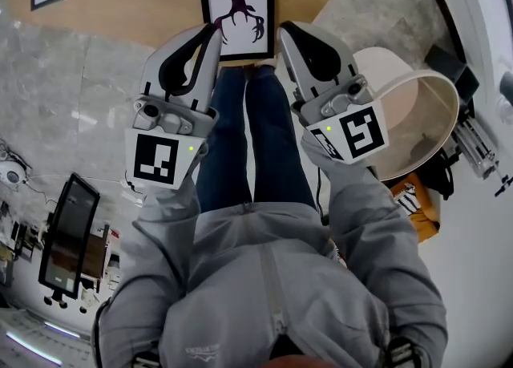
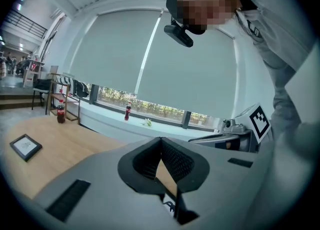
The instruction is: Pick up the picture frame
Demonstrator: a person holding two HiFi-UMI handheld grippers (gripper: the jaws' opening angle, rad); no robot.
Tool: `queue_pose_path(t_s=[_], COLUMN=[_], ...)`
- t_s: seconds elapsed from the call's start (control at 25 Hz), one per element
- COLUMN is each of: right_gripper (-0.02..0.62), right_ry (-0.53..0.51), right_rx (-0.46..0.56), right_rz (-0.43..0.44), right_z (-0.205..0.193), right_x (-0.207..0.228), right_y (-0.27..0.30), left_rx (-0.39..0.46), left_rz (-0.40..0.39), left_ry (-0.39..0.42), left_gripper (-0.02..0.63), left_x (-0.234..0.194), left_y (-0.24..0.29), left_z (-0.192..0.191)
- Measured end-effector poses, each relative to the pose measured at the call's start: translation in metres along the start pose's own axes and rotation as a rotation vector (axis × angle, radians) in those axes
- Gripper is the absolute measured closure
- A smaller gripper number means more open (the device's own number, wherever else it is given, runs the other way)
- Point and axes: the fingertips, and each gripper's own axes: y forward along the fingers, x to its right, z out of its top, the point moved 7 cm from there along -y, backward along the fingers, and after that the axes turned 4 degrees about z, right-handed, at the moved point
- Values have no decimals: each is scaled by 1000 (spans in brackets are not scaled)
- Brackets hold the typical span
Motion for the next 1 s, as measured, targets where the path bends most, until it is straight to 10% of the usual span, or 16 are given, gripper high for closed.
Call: queue_pose_path(t_s=[1.0], right_gripper=[563], right_ry=[-22], right_rx=[-174], right_rz=[-43], right_z=[-107], right_x=[44], right_y=[27], left_rx=[-201], left_rz=[29], left_ry=[-20], left_gripper=[588], left_x=[-35], left_y=[33], left_z=[-130])
